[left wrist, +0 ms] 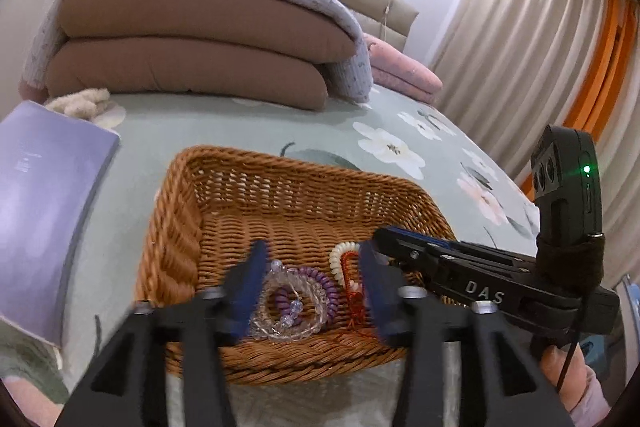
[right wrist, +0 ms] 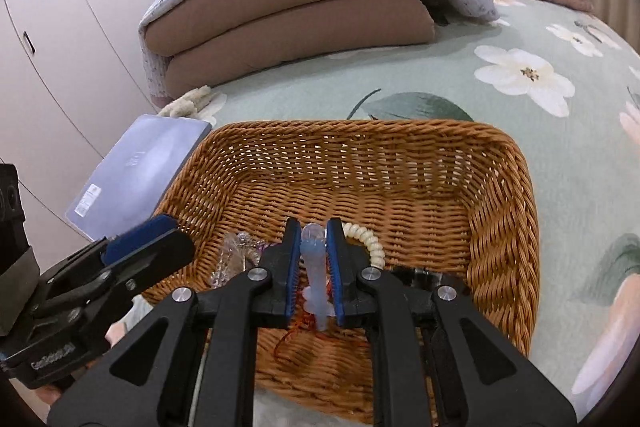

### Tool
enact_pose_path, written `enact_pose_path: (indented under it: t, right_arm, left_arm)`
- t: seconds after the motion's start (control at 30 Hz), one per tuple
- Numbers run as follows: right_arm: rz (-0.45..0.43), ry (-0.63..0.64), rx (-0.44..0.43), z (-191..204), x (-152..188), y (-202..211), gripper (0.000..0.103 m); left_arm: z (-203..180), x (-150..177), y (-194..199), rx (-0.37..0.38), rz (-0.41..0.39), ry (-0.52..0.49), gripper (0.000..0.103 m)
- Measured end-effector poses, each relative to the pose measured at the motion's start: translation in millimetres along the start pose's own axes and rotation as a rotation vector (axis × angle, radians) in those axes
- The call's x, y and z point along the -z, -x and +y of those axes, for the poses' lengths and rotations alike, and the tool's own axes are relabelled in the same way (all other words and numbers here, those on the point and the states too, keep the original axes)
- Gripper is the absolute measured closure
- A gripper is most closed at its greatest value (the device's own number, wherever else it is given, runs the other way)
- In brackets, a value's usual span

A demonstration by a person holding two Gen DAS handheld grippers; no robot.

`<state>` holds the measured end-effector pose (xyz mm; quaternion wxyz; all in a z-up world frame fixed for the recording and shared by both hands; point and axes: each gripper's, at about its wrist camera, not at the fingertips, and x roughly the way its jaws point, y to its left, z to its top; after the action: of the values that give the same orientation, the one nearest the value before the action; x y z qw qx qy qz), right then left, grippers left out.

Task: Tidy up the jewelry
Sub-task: 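Place the bead bracelet and blue hair clip into the wicker basket, then move both open tools back over the charms and keys on the quilt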

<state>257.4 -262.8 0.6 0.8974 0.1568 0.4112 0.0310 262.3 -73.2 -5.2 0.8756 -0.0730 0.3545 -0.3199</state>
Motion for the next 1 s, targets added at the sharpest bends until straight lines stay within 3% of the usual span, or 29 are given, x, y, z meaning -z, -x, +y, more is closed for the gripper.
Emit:
enact_pose_path:
  t: [0.13, 0.17, 0.23, 0.27, 0.53, 0.6, 0.67, 0.87, 1.0]
  right_arm:
    - [-0.014, -0.013, -0.027, -2.3, 2.5, 11.2, 0.087]
    - [-0.020, -0.012, -0.027, -1.5, 2.7, 14.7, 0.082]
    - [-0.035, -0.003, -0.029, 2.1, 2.6, 21.6, 0.054]
    - [-0.040, 0.001, -0.036, 4.0, 2.5, 25.8, 0.033]
    - [-0.045, 0.048, -0.049, 21.4, 32.7, 84.3, 0.030]
    - [-0.017, 0.071, -0.032, 26.0, 47.1, 97.8, 0.023]
    - [-0.006, 0.102, -0.006, 31.1, 66.4, 114.5, 0.018]
    - [0.014, 0.180, -0.033, 48.9, 130.6, 165.6, 0.018]
    - [0.046, 0.252, -0.019, 65.8, 173.7, 187.1, 0.018]
  left_arm:
    - [1.1, 0.2, 12.3, 0.036, -0.002, 0.022, 0.046]
    - [1.1, 0.9, 16.3, 0.040, -0.005, 0.024, 0.046]
    - [-0.7, 3.0, 25.6, 0.045, -0.008, 0.015, 0.046]
    - [-1.3, 3.8, 29.6, 0.044, -0.008, 0.010, 0.046]
    - [-14.5, 24.2, 94.2, 0.066, -0.032, -0.040, 0.045]
    - [-17.9, 33.5, 115.7, 0.076, -0.039, -0.049, 0.039]
    - [-21.3, 44.6, 137.4, 0.075, -0.051, -0.063, 0.028]
    - [-32.3, 86.9, 190.5, 0.082, -0.033, -0.124, 0.028]
    - [-42.9, 123.9, 205.6, 0.053, 0.038, -0.231, 0.028]
